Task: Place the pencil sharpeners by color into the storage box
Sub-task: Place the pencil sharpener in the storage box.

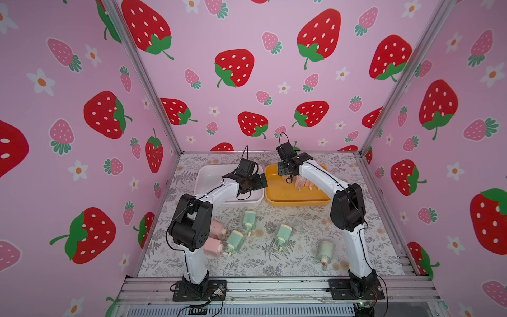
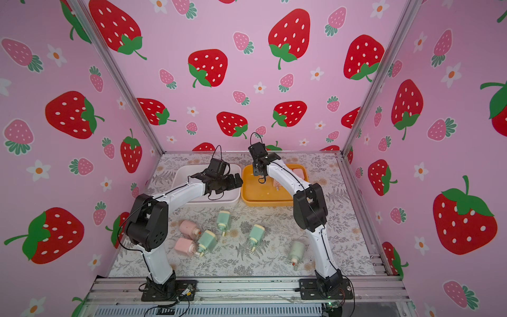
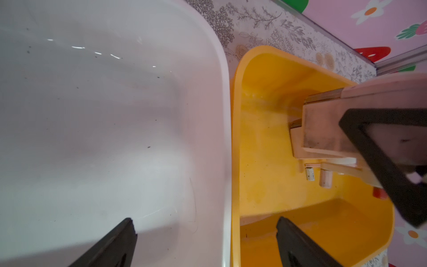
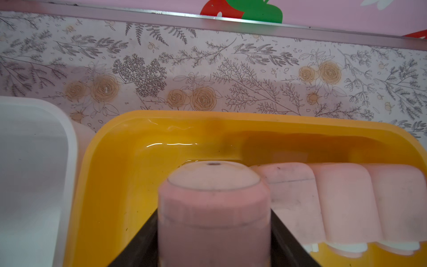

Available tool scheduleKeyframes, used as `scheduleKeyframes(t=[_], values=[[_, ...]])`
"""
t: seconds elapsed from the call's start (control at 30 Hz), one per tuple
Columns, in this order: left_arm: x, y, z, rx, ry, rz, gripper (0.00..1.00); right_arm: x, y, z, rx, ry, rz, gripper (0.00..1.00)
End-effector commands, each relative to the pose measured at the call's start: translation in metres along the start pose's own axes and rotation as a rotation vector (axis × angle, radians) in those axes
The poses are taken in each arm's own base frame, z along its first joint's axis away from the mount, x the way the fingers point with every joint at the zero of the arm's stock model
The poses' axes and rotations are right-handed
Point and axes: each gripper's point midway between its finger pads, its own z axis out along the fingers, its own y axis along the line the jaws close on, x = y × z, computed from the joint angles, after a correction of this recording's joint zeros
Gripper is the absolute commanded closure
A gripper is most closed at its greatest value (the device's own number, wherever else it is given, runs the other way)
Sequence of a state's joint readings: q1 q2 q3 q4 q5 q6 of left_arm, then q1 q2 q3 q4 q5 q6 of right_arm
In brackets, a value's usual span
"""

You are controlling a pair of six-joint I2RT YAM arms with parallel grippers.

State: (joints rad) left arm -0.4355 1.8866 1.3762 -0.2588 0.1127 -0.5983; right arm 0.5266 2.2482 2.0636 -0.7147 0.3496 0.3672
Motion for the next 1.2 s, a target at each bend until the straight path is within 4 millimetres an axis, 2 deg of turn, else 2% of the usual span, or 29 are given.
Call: scheduleKeyframes(t=[0.0,0.13,0.37,0.77,0.97,1.07,1.17], values=[[-0.006,-0.014,0.003,0.007,-0.007,0.018,0.0,-0.008,-0.004,-0.004,0.034,-0.014,0.031,1.0],[-0.004,-0.013,0.014,0.001,0.021,0.013,0.0,-0.008,-0.001,0.002,0.046,-0.007,0.035,1.0],[-0.001,-0.01,0.023,-0.018,0.047,0.018,0.0,0.003,-0.002,0.015,0.094,0.051,0.0,0.85],[0.004,-0.008,0.032,-0.026,0.074,0.022,0.01,0.012,-0.007,0.025,0.145,0.076,-0.039,0.78],[0.007,-0.004,0.033,-0.039,0.076,0.025,0.0,0.025,-0.014,0.028,0.183,0.11,-0.05,0.74],[0.011,-0.001,0.035,-0.045,0.085,0.021,0.0,0.03,-0.014,0.03,0.186,0.119,-0.049,0.69],[0.013,0.0,0.035,-0.048,0.092,0.021,0.0,0.03,-0.015,0.031,0.199,0.109,-0.042,0.59]])
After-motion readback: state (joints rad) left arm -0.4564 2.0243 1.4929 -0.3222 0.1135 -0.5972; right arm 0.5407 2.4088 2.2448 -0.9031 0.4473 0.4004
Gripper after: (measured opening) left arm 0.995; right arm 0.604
